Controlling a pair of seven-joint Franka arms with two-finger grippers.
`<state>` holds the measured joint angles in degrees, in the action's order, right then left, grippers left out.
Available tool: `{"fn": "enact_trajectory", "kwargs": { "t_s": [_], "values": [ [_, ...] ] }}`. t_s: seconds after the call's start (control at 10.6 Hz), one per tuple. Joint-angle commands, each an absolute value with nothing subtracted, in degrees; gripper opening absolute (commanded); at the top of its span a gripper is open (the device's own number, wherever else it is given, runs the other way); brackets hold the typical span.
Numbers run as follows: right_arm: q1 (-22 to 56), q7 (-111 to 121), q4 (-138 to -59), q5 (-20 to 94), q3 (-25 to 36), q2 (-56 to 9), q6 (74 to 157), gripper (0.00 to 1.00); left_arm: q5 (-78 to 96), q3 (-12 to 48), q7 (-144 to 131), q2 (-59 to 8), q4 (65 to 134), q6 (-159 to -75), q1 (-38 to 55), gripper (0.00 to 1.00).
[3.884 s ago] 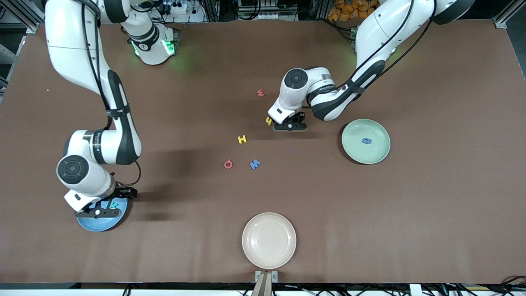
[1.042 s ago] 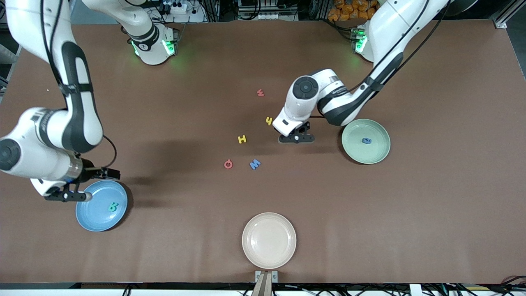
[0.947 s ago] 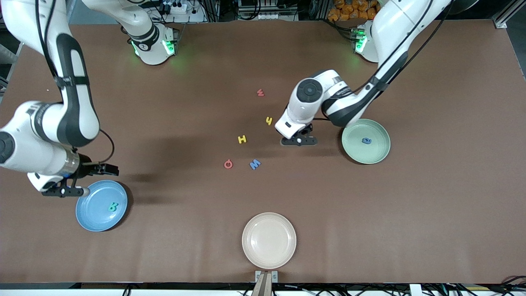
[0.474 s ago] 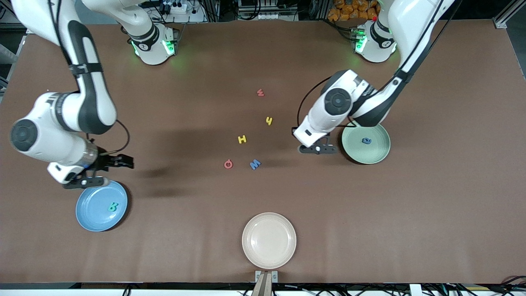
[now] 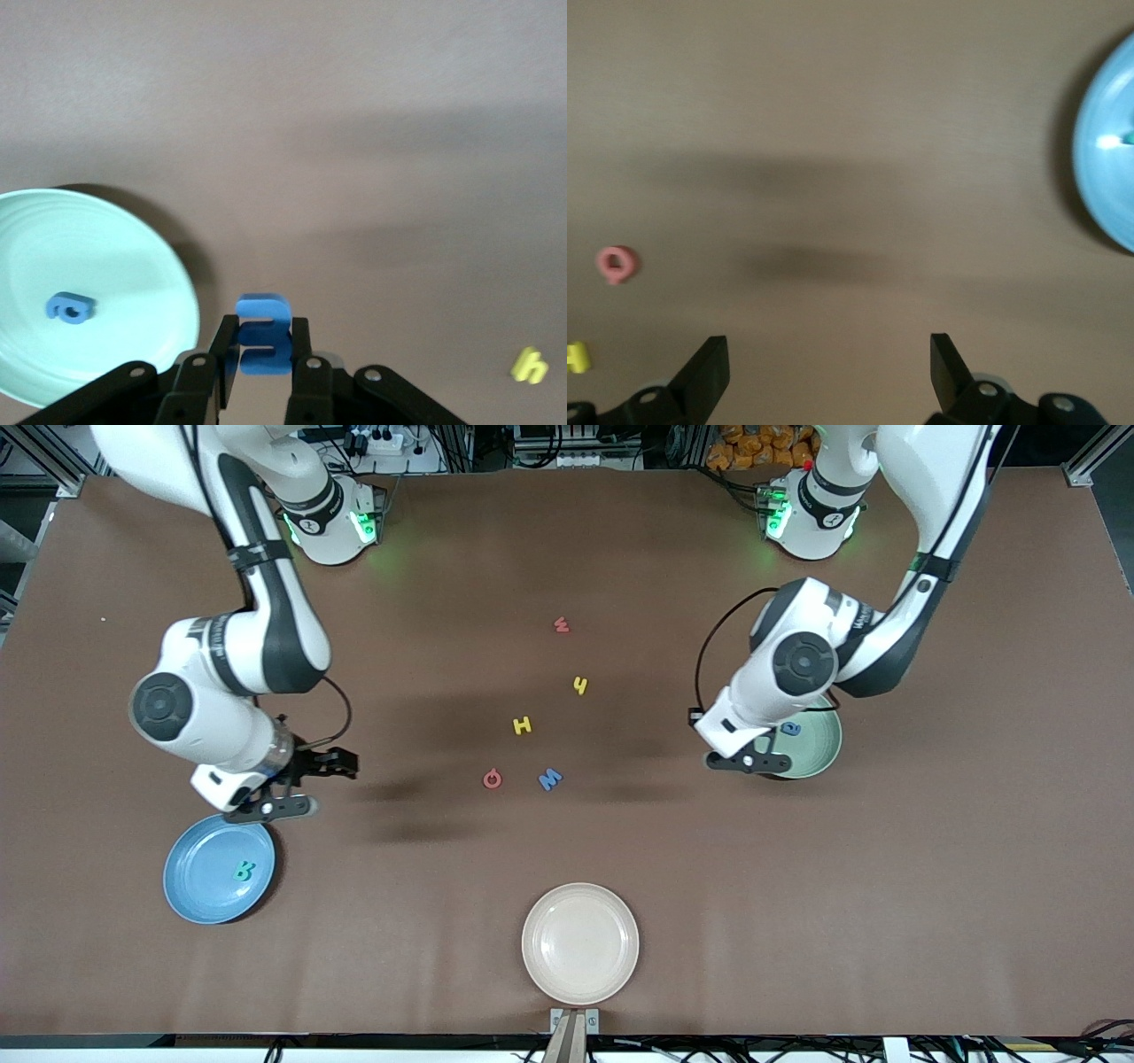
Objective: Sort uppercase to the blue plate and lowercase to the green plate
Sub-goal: 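Place the m on the green plate while the right gripper reaches Q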
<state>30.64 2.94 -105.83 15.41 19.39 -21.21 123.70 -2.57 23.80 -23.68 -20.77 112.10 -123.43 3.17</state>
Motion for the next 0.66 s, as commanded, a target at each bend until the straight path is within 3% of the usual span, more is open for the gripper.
{"fn": "enact_trajectory", "kwargs": {
  "t_s": [0.0, 0.28, 0.57],
  "values": [
    [34.35, 2.64, -106.0, 19.33, 19.78, -22.67, 127.68, 1.0, -0.62, 20.93, -18.74, -17.49, 117.14, -123.22, 3.52, 0.13],
    [37.87, -1.29, -105.91, 19.42, 19.78, -26.53, 133.31, 1.0, -0.62, 17.15, -13.82, -17.23, 121.62, -124.62, 3.34, 0.13],
    [42.96, -16.82, -100.31, 19.42, 19.86, -32.94, 134.74, 1.0, -0.88, 15.38, -10.99, -17.75, 126.55, -131.56, 3.43, 0.17]
  ]
}}
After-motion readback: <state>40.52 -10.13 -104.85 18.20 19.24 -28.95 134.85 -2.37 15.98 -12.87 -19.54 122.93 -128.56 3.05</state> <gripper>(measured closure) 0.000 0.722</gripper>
